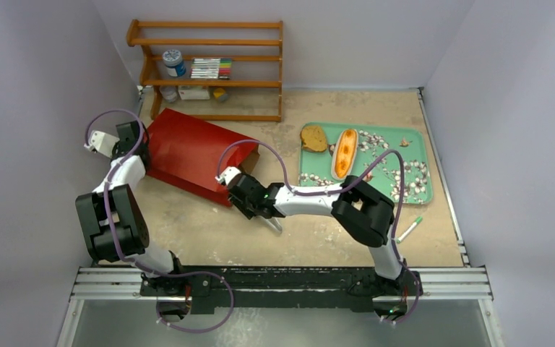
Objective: Take the fake bread out of the paper bag
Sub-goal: Place the clamp at the center of the board, then take out the fake bread from the paper bag.
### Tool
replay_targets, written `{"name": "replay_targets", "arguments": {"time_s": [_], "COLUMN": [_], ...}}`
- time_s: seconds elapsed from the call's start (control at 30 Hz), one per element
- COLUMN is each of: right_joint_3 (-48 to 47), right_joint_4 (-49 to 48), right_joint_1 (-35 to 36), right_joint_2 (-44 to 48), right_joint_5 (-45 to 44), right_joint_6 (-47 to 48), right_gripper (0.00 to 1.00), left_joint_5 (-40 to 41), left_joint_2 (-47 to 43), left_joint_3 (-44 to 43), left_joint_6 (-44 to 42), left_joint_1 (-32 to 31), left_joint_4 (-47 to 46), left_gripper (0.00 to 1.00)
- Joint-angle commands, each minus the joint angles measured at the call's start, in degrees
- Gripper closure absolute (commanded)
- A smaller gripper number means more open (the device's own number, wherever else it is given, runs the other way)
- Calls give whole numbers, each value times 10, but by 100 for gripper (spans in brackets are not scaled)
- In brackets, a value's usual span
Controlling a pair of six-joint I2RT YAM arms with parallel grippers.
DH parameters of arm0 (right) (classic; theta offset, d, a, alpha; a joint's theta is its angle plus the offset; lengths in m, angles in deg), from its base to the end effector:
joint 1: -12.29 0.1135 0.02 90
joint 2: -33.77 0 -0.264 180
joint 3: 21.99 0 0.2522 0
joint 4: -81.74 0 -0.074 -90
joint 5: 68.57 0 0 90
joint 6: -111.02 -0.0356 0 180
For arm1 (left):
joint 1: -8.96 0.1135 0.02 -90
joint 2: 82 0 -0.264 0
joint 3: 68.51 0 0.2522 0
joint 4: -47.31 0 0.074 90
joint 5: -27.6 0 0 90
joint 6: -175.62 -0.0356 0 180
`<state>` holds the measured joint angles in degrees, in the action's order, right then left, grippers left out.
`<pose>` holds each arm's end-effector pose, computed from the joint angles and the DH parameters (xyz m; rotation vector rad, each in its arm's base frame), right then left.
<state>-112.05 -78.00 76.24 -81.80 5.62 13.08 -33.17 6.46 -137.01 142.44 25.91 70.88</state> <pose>0.2007 0.3884 0.1655 -0.9851 2.1343 0.2960 0.3069 0.1117 0.2189 -1.5247 1.6195 0.2183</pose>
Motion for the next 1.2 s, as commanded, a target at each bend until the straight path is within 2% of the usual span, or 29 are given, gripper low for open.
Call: {"name": "replay_targets", "arguments": {"time_s": [0.0,0.07,0.17,0.33,0.57,0.83,1.17], "right_joint_3": [-4,8,30,99,171,217,240], "right_joint_4": [-49,-61,-77,-98,-123,-203,-261], "right_joint_1": [0,0,0,0,0,10,21], "right_joint_2": [30,41,69,157,204,180,131], "right_joint_5": [-19,-23,-45,-64,-47,-10,22], "right_joint_6": [11,5,-5,-34,-64,-79,-86], "right_gripper": [48,39,31,27,25,25,26], "left_joint_5": [-10,-16,-34,-67,-106,-124,-124], "left_joint_2": [-11,-10,-4,15,40,44,27], "left_joint_3": [-25,-32,-49,-93,-112,-75,-64], "left_joint_6": [-50,-59,-75,-117,-147,-133,-140], "left_joint_1": [9,11,16,32,40,39,39], "left_joint_4": [-23,-23,-22,-7,-8,-40,-24], "left_gripper": [100,100,100,100,100,100,100]}}
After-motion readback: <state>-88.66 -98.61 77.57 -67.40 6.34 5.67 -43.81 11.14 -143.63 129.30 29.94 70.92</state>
